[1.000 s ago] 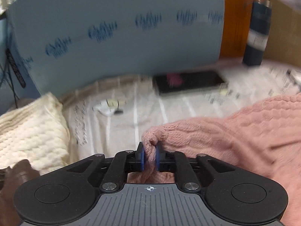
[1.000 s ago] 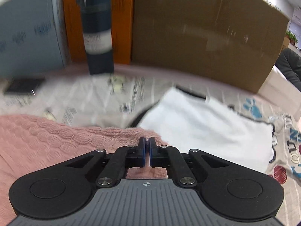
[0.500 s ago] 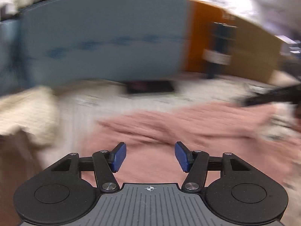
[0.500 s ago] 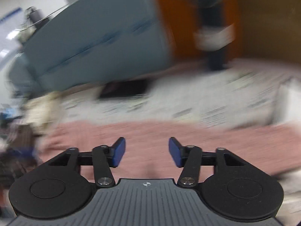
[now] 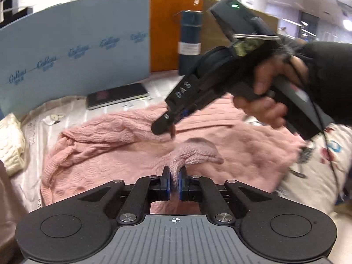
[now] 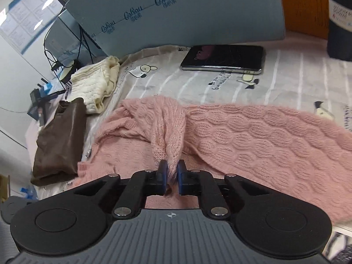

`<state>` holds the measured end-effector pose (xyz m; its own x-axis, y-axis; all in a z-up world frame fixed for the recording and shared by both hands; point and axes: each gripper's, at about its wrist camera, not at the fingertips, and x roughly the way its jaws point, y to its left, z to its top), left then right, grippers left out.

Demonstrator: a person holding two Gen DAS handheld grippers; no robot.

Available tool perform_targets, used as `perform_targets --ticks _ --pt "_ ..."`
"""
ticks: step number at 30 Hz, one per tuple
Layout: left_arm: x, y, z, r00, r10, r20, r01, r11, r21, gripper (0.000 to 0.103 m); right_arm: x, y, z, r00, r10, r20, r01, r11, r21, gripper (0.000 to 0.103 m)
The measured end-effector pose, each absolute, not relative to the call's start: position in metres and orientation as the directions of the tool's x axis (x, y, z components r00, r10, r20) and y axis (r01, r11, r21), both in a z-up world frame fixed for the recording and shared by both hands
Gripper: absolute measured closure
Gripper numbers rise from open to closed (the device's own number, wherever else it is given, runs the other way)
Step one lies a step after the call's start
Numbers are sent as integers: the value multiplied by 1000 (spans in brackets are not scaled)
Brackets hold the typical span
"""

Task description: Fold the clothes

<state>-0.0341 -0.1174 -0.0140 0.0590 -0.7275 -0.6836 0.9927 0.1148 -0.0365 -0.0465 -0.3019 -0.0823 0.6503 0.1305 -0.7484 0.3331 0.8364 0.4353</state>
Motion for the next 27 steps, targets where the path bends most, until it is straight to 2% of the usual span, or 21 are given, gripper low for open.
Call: perform_targets --ticks 3,5,9,11,12,14,15,16,19,23,27 --pt "-53 -124 -28 70 -696 -715 997 81 18 93 -42 -304 -95 604 96 -791 367 848 383 94" --pt "-62 -134 -44 85 -660 -747 996 58 63 90 -38 -301 -108 564 71 -823 382 861 336 89" --pt "-61 -132 -43 88 -650 -755 995 23 96 79 -56 -295 -102 601 -6 -799 398 869 293 62" --pt "-57 -125 -35 74 -664 -744 996 14 87 57 -77 -296 -89 638 -29 -770 399 867 298 60" --pt "-55 -119 -28 62 -678 -733 997 9 75 51 -91 -296 -82 653 -51 -756 402 869 288 55" --pt "-53 -106 -17 56 -700 -712 997 2 77 26 -123 -295 -69 672 -106 -733 412 876 250 45" --pt "-54 -100 -16 62 -700 -712 995 -10 97 22 -141 -293 -65 671 -137 -728 419 881 220 37" --pt "-54 -96 -16 72 -692 -718 991 -31 129 20 -160 -290 -61 665 -167 -728 425 886 185 30" --pt "-57 -87 -28 135 -664 -735 962 -89 258 20 -213 -278 -60 618 -234 -751 435 897 78 22" --pt "-62 -80 -48 234 -630 -740 891 -166 423 20 -268 -273 -74 498 -260 -827 448 894 -12 21" --pt "-63 -78 -64 286 -650 -703 851 -165 499 20 -298 -274 -102 378 -309 -873 480 871 -101 22"
